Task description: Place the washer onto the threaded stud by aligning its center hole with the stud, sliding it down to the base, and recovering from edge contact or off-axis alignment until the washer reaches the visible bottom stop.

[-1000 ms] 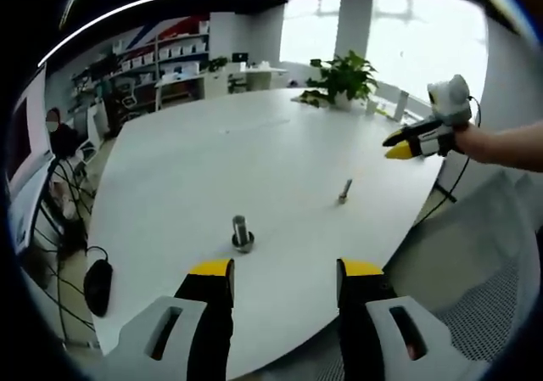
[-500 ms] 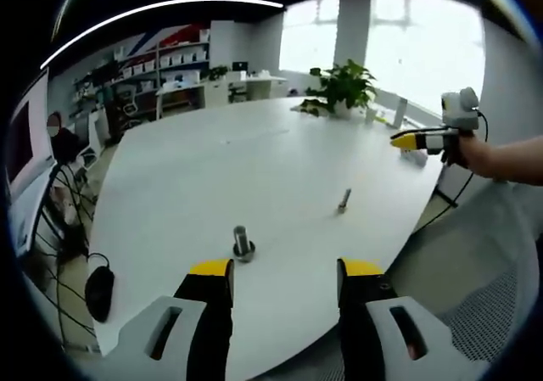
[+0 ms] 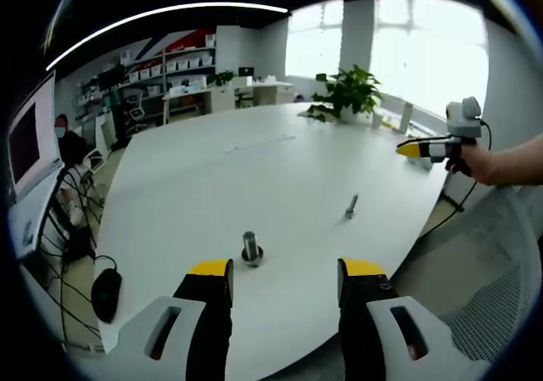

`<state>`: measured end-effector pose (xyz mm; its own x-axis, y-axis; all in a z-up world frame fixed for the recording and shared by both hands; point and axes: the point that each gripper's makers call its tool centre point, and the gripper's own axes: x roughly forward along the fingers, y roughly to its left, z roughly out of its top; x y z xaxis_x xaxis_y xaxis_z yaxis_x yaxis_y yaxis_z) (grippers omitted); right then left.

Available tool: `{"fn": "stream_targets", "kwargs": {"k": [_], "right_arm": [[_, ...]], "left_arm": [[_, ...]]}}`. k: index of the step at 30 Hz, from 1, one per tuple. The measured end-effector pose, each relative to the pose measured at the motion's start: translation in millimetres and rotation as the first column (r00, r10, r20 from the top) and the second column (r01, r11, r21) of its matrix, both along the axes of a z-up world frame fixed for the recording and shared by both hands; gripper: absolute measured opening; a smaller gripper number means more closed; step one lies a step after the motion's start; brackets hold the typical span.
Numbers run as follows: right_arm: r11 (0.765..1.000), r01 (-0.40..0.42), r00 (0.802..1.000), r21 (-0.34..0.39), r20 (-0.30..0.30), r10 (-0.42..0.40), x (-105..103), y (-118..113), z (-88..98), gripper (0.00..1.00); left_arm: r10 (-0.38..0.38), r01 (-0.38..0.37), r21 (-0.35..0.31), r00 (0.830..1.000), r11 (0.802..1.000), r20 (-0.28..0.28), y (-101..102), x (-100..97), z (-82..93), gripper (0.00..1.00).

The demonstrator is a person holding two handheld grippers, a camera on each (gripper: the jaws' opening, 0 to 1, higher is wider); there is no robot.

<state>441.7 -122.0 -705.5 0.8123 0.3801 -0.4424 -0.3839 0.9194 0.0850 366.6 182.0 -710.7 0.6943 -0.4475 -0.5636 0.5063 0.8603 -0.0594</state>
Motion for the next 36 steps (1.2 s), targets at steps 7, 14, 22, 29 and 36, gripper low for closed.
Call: {"fn": "stream_targets", "kwargs": {"k": [7,14,22,29,36], "right_arm": [[0.997,-0.053,0.999,-0.048,-0.01,0.053,-3.7,6.4,-7.8,0.33],[0.989,-0.11,0.994,-0.094,-0.008,0.11,-9.0,20.4,-8.2,0.33],[0.992,-0.099,0.995,-0.084,-0.013,0.098,-8.7,15.8,-10.4,0.33],[0.992,-0.083,0.996,-0.095,-0.048,0.078,-10.3,12.4,-19.3,0.34],[0.979,-0.135,0.989,-0.153,-0.076,0.125,-14.6,20.1,-29.6,0.35]], "left_arm": [[0.037,-0.037,-0.027,0.999,0.999,0.01,5.6,1.5,3.5,0.48],[0.047,-0.046,-0.031,0.999,0.998,0.01,7.4,2.2,3.2,0.48],[0.062,-0.062,-0.045,0.998,0.997,0.01,9.1,4.1,3.9,0.49],[0.088,-0.085,-0.053,0.995,0.995,0.039,14.5,6.6,10.6,0.48],[0.093,-0.091,-0.052,0.995,0.994,0.039,15.2,9.9,8.1,0.48]]}}
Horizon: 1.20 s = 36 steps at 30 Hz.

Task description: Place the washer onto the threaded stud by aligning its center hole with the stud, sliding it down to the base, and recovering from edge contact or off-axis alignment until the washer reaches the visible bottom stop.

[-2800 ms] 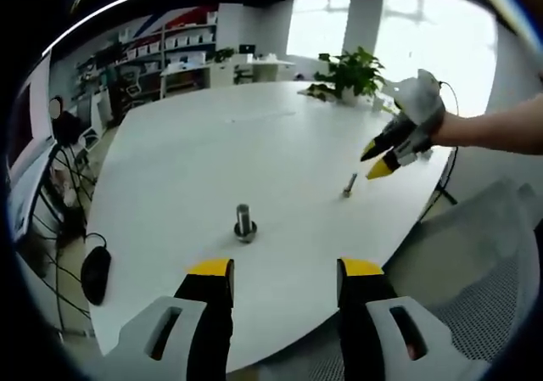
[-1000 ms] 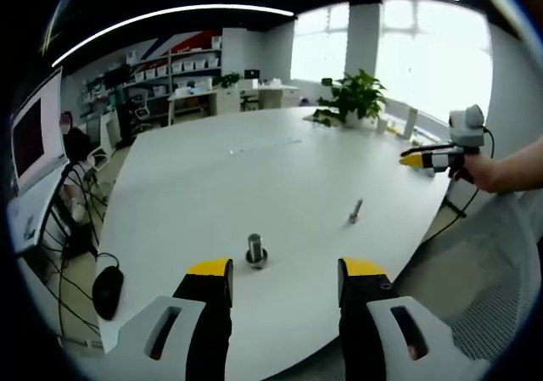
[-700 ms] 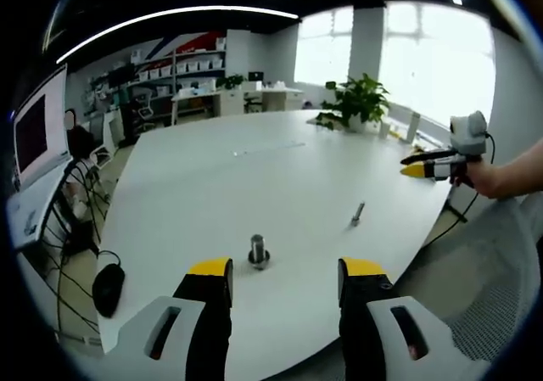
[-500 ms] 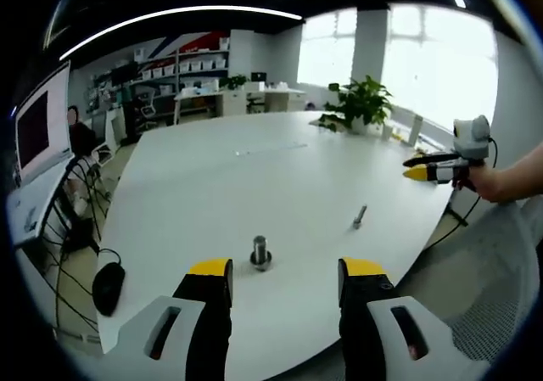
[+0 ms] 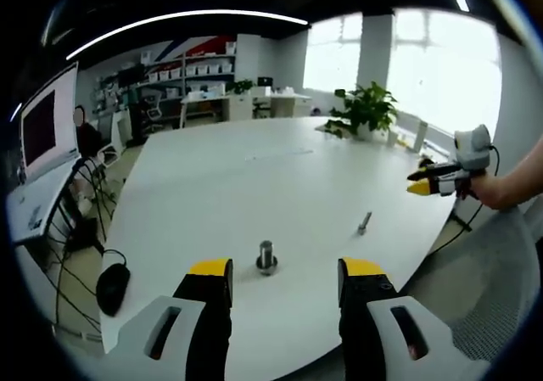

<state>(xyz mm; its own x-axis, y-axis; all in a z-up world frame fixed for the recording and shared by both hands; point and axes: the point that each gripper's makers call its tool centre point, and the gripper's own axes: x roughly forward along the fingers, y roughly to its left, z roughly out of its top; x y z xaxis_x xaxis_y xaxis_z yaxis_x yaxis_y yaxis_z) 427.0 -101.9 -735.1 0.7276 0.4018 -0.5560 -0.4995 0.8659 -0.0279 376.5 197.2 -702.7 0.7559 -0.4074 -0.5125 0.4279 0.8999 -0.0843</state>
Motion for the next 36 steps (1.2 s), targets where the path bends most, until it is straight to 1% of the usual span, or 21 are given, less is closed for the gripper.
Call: {"fn": "stream_targets", "kwargs": {"k": [4,6,10,13,16,22,23,25,28,29,33,35,36], "right_arm": [[1.0,-0.019,1.0,-0.014,-0.007,0.019,-4.1,5.1,-1.3,0.35],[1.0,-0.021,1.0,-0.015,-0.003,0.021,-2.6,3.8,-0.6,0.35],[1.0,-0.006,1.0,-0.006,0.009,0.006,2.1,-1.4,0.7,0.35],[1.0,0.008,1.0,-0.004,0.008,-0.008,3.2,-4.0,0.9,0.35],[1.0,0.014,1.0,0.002,0.022,-0.014,4.4,-4.0,4.8,0.35],[1.0,0.012,1.0,-0.018,0.024,-0.011,3.9,-5.2,4.7,0.34],[1.0,0.013,1.0,-0.011,0.028,-0.012,6.4,-7.0,4.7,0.34],[0.998,0.029,1.0,0.047,0.006,-0.029,6.6,-5.0,5.3,0.34],[0.999,0.031,0.999,0.022,0.01,-0.031,5.7,-8.7,4.4,0.34],[0.999,0.031,0.999,0.025,0.014,-0.032,5.2,-8.0,5.9,0.34],[0.996,0.053,0.998,0.072,0.031,-0.056,7.2,-9.2,14.4,0.34],[0.995,0.061,0.998,0.081,0.0,-0.062,4.4,-10.4,10.1,0.34],[0.995,0.064,0.998,0.08,0.005,-0.064,4.2,-12.6,10.0,0.34]], "left_arm": [[0.006,-0.006,0.012,1.0,1.0,0.003,1.5,-0.6,-0.7,0.48],[0.005,-0.005,0.015,1.0,1.0,0.005,1.8,-0.1,-0.2,0.48],[0.0,0.0,0.025,1.0,1.0,-0.003,1.8,-0.8,-2.1,0.48],[0.004,-0.004,0.022,1.0,1.0,0.001,2.9,-0.1,-1.3,0.48],[0.003,-0.003,0.027,1.0,1.0,0.004,3.3,-0.1,-1.1,0.48],[-0.021,0.021,0.05,1.0,0.999,0.009,-0.1,-1.9,-0.4,0.47],[-0.021,0.02,0.049,1.0,0.999,0.016,0.4,-1.8,1.4,0.47],[-0.01,0.009,0.025,1.0,1.0,0.025,1.9,-0.9,5.3,0.47],[0.006,-0.006,-0.002,1.0,1.0,0.016,4.4,-1.1,4.4,0.47],[0.009,-0.009,-0.013,1.0,1.0,0.016,4.6,-1.3,5.0,0.47],[0.0,0.0,0.004,0.999,1.0,0.036,1.5,-1.6,9.3,0.47],[-0.01,0.01,0.008,0.999,1.0,0.051,-1.4,-2.0,12.5,0.47],[-0.016,0.015,0.013,0.998,1.0,0.054,-2.8,-1.7,12.2,0.47]]}}
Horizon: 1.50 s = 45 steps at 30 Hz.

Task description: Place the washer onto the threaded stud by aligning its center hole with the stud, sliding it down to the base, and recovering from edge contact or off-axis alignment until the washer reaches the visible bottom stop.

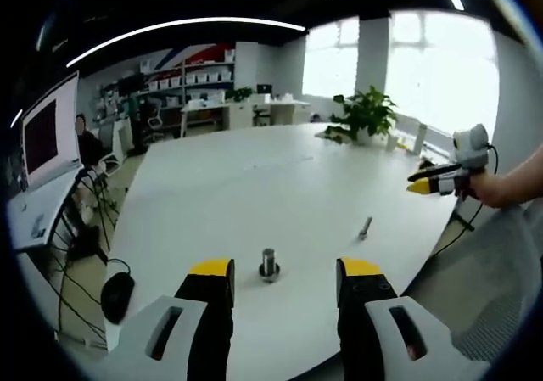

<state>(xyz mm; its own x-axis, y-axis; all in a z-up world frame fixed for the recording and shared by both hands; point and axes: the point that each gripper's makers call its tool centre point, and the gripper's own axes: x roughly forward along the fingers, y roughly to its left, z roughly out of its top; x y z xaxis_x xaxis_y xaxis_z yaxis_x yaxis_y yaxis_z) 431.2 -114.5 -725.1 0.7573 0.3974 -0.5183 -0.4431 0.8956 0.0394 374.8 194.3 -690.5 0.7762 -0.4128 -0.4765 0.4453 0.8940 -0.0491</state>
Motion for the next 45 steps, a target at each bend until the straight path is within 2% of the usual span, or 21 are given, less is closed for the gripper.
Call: {"fn": "stream_targets", "kwargs": {"k": [2,6,11,14,17,20,24,26,28,34,41,45], "right_arm": [[0.999,0.027,1.0,0.038,-0.013,-0.027,2.0,-4.1,-0.3,0.34],[0.998,0.048,0.999,0.033,0.024,-0.049,6.9,-11.5,6.9,0.34],[0.999,0.048,0.998,0.008,0.029,-0.049,7.4,-13.4,4.7,0.34],[0.999,0.045,0.998,-0.005,0.033,-0.045,9.6,-13.9,4.1,0.34],[0.999,0.04,0.998,-0.01,0.041,-0.039,10.4,-13.3,5.2,0.34],[0.999,0.032,0.999,-0.01,0.037,-0.031,10.0,-11.1,3.7,0.34],[0.999,0.035,0.999,0.008,0.02,-0.035,9.2,-10.2,2.3,0.34],[0.999,0.046,0.999,0.019,0.019,-0.046,10.5,-13.2,2.6,0.34],[0.997,0.065,0.998,0.04,0.013,-0.065,11.6,-15.9,3.4,0.34],[0.994,0.087,0.996,0.068,0.025,-0.089,12.0,-19.1,8.7,0.34],[0.996,0.049,0.997,0.071,0.052,-0.052,11.0,-8.3,15.8,0.34],[0.996,0.053,0.997,0.073,0.055,-0.057,11.1,-10.0,16.4,0.34]], "left_arm": [[-0.009,0.009,0.0,1.0,1.0,-0.007,-1.5,-0.2,-1.7,0.47],[-0.008,0.008,0.002,1.0,1.0,-0.014,-0.9,0.4,-2.9,0.47],[-0.001,0.001,0.001,1.0,1.0,-0.021,0.2,-0.3,-3.9,0.46],[0.02,-0.019,-0.005,0.999,1.0,0.03,4.8,2.3,7.4,0.44],[0.019,-0.019,-0.018,1.0,1.0,0.024,3.5,3.9,6.5,0.45],[0.02,-0.02,0.005,1.0,1.0,-0.006,3.7,2.4,-1.7,0.45],[0.038,-0.038,0.013,0.999,0.999,-0.006,7.3,3.1,-1.3,0.46],[0.051,-0.051,0.05,0.999,0.997,0.001,12.3,3.6,-2.1,0.47],[0.054,-0.054,0.044,0.999,0.998,0.001,12.1,3.7,-1.7,0.47],[0.065,-0.066,0.071,0.998,0.995,0.007,14.8,3.8,-1.5,0.47],[0.052,-0.051,0.122,0.999,0.991,-0.001,13.0,2.9,-5.5,0.47],[0.048,-0.047,0.108,0.999,0.993,-0.007,12.4,2.8,-5.8,0.47]]}}
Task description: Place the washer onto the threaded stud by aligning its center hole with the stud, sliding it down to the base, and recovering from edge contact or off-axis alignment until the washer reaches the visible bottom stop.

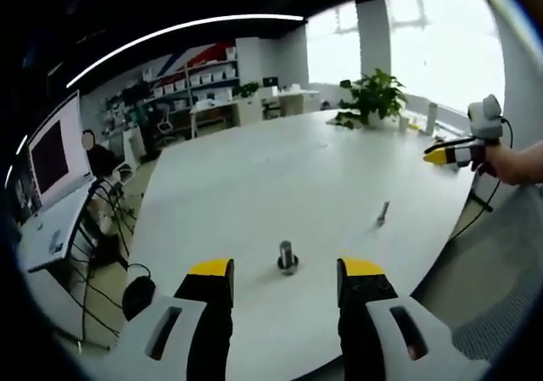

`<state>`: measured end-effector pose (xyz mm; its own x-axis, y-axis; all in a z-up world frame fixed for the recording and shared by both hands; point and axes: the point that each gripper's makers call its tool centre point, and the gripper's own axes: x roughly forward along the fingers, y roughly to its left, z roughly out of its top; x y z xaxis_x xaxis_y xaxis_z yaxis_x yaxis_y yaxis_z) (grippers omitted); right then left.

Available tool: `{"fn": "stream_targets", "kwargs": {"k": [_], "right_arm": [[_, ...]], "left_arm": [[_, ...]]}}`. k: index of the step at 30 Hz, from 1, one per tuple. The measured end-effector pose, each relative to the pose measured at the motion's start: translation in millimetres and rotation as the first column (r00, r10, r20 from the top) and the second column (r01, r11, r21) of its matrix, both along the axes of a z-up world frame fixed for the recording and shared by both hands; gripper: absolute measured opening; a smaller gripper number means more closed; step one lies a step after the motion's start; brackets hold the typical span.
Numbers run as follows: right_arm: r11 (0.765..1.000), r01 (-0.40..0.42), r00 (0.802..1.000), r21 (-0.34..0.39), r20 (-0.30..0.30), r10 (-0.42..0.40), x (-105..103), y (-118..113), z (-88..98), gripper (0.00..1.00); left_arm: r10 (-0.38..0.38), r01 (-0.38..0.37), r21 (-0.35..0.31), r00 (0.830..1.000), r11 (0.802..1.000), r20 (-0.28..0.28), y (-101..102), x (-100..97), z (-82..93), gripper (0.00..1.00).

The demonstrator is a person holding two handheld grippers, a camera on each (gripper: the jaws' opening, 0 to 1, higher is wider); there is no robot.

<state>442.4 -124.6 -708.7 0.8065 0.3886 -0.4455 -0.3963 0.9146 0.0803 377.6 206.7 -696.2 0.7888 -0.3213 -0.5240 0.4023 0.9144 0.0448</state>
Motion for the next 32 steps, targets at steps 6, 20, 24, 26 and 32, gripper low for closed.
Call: {"fn": "stream_targets", "kwargs": {"k": [6,20,24,26,32], "right_arm": [[0.999,0.027,0.999,0.037,-0.02,-0.026,1.8,-5.3,-2.7,0.34],[1.0,0.001,1.0,0.003,0.031,-0.001,3.4,0.2,6.9,0.34],[1.0,-0.002,1.0,0.007,0.018,0.002,1.4,0.8,4.1,0.34],[1.0,-0.003,1.0,0.011,0.021,0.003,1.2,1.3,5.7,0.34],[1.0,-0.008,1.0,0.014,0.018,0.008,1.1,2.2,4.7,0.34]], "left_arm": [[0.02,-0.02,-0.014,1.0,1.0,0.011,3.8,1.2,2.6,0.48],[0.05,-0.049,-0.054,0.999,0.997,0.015,8.2,3.3,4.0,0.49],[0.043,-0.043,-0.039,0.999,0.998,0.005,7.3,2.6,0.7,0.49],[0.042,-0.042,-0.032,0.999,0.999,0.0,7.7,2.2,-0.7,0.49],[0.05,-0.05,-0.027,0.999,0.998,-0.006,8.9,1.4,-1.5,0.49]]}}
